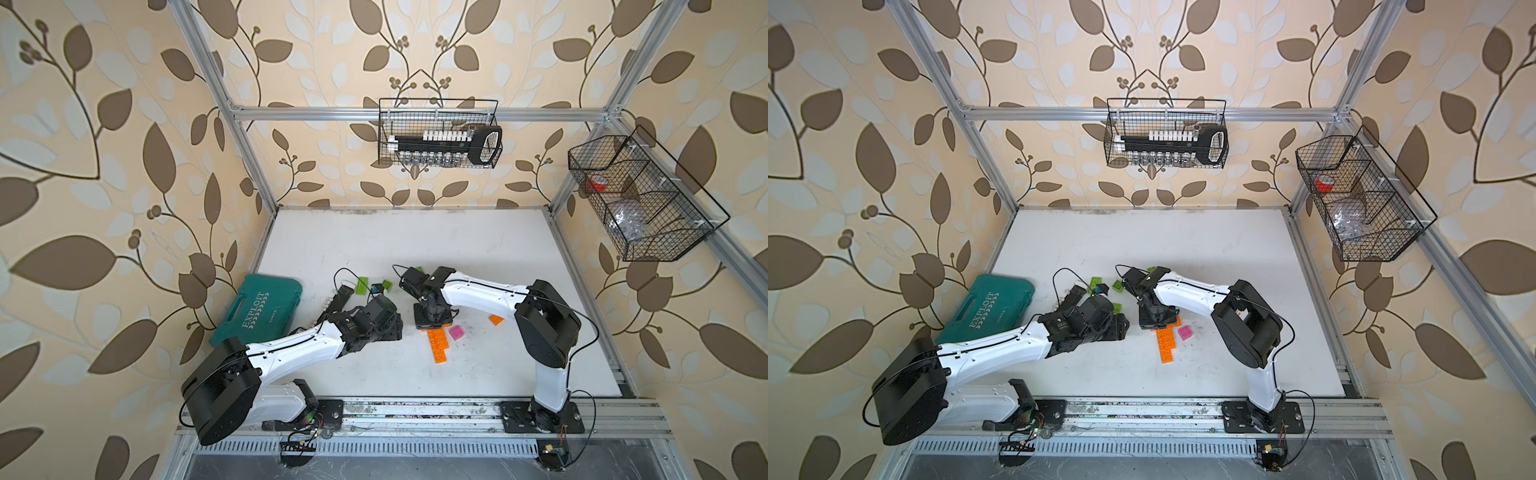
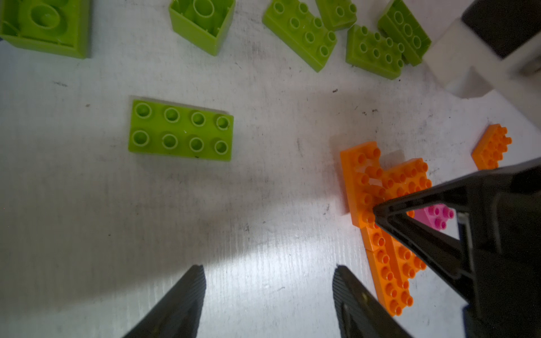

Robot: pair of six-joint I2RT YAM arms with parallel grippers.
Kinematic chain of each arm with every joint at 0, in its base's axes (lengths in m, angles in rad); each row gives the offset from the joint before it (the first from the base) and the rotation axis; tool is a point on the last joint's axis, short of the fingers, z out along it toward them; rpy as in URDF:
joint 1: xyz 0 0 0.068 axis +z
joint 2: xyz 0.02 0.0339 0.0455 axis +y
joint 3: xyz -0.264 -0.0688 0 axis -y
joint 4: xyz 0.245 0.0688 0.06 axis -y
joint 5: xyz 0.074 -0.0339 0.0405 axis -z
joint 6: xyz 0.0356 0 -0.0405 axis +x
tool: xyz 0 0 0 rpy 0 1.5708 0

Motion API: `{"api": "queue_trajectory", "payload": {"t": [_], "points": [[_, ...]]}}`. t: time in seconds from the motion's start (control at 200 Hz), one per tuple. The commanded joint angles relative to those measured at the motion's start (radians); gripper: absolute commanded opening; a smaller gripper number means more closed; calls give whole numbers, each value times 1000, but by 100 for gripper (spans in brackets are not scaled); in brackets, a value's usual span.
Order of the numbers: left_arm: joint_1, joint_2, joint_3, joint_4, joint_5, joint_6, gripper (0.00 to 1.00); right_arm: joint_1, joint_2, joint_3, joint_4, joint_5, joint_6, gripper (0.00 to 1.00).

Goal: Assemble a small pinwheel with lego
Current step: Assemble the lego brick with the lego brick.

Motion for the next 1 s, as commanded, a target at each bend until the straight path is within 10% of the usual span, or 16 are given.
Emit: {"api": "queue_trajectory", "payload": {"t": [0.0,0.995], "points": [[-6,10,30,-17,-22,23,71,-20,36,-45,13,-3,22,3],[55,-14,31,-27,9,22,71,-26,33,-2,-44,-16,-28,4]]}}
